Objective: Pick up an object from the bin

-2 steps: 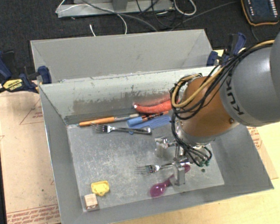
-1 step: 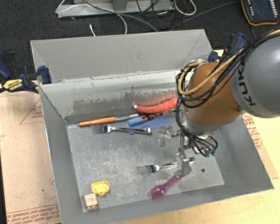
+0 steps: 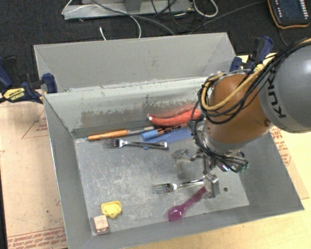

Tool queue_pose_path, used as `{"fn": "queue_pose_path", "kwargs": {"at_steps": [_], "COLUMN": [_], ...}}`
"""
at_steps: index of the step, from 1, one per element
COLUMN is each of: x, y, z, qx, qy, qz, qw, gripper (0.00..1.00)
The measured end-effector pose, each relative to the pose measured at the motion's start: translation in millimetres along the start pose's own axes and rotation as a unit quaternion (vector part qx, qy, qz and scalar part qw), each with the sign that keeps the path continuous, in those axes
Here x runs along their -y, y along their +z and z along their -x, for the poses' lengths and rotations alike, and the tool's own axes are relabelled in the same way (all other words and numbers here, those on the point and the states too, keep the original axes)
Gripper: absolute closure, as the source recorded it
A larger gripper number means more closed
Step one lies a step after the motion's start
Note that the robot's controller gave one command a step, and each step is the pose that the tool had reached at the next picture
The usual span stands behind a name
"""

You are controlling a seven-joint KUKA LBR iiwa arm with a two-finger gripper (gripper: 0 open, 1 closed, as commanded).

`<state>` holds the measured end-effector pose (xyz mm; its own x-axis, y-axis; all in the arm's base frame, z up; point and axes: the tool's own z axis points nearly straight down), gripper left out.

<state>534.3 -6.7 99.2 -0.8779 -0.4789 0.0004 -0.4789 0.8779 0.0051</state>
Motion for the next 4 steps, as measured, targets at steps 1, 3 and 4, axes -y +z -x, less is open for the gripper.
{"fn": "queue_pose_path", "kwargs": {"at_steps": [1, 3, 4], "x": [-7.0, -4.8, -6.5], "y": [29.3, 28.4, -9.8], "z": [0.7, 18.0, 16.6], "qx": [0.0070, 0.0016, -0.0007], "qy": [0.132, 0.024, 0.024], "qz": [-0.002, 0.000, 0.002], "qw": [0.9913, 0.9997, 0.9997], "gripper": [0.00, 1.00, 1.00]}}
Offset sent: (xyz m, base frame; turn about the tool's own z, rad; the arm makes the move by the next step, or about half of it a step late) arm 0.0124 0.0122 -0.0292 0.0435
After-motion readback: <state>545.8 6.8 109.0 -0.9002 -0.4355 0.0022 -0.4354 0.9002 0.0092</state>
